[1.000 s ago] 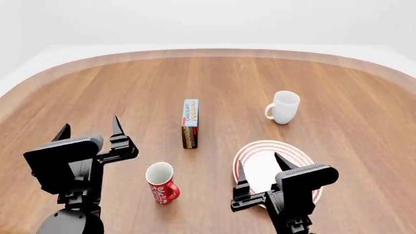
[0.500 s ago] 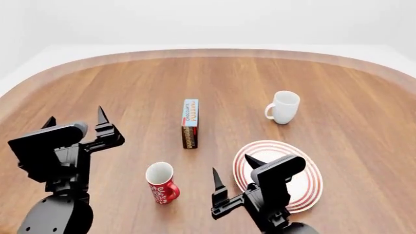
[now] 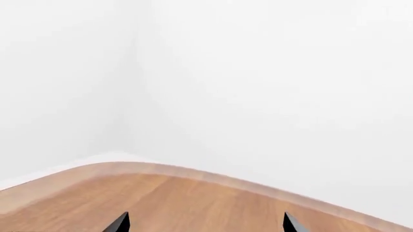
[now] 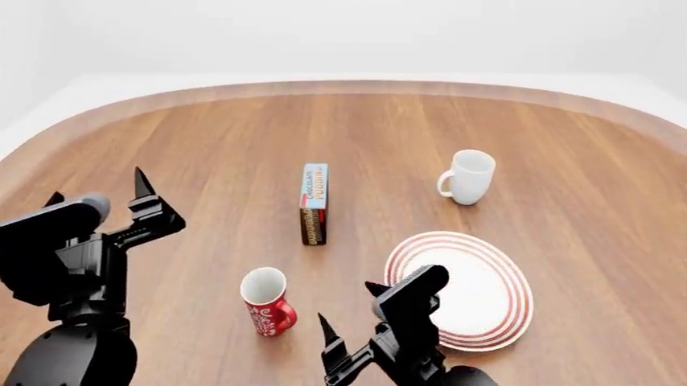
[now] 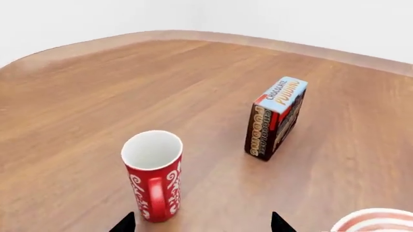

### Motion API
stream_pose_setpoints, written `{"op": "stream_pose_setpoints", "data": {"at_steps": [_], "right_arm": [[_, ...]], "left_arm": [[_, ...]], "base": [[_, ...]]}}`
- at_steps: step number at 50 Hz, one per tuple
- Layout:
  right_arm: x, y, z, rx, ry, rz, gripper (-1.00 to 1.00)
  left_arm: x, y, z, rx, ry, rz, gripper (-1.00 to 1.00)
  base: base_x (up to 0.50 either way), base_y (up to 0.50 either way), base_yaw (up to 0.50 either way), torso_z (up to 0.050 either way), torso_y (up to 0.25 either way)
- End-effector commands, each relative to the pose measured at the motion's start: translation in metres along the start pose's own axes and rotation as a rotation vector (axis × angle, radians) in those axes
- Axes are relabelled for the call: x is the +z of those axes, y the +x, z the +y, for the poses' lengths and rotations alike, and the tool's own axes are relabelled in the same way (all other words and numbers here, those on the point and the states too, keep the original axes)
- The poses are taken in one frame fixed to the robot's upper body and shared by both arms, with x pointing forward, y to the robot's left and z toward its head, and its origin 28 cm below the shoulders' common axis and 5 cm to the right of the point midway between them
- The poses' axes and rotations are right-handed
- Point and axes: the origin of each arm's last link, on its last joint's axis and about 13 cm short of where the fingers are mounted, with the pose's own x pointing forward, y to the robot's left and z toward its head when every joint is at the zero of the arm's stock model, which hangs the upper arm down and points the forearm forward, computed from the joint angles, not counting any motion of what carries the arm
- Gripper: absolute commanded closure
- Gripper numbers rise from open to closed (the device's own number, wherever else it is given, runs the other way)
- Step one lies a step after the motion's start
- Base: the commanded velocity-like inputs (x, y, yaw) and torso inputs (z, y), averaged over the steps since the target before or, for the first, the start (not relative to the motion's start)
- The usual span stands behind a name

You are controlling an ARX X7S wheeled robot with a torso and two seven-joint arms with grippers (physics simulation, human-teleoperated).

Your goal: Pick up the red mug and put it on the plate

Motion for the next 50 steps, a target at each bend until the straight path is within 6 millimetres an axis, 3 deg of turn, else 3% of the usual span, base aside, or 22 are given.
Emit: {"op": "stream_pose_setpoints", "data": {"at_steps": [1,20,50], "right_arm": [[-0.005,0.029,0.013,0.158,-0.048,0.073,-1.00],[0.011,0.046,0.004,0.185,-0.061,0.045,-1.00],[-0.007,0.085,-0.011,0.222,-0.001,0.159,-1.00]], "left_arm": [[0.005,0.004,0.003,0.021,-0.021,-0.013,-1.00],[0.006,0.003,0.002,0.011,-0.028,-0.014,-1.00],[0.012,-0.002,0.005,0.014,-0.043,-0.021,-1.00]], "base": [[0.00,0.00,0.00,0.000,0.000],[0.00,0.00,0.00,0.000,0.000],[0.00,0.00,0.00,0.000,0.000]]}}
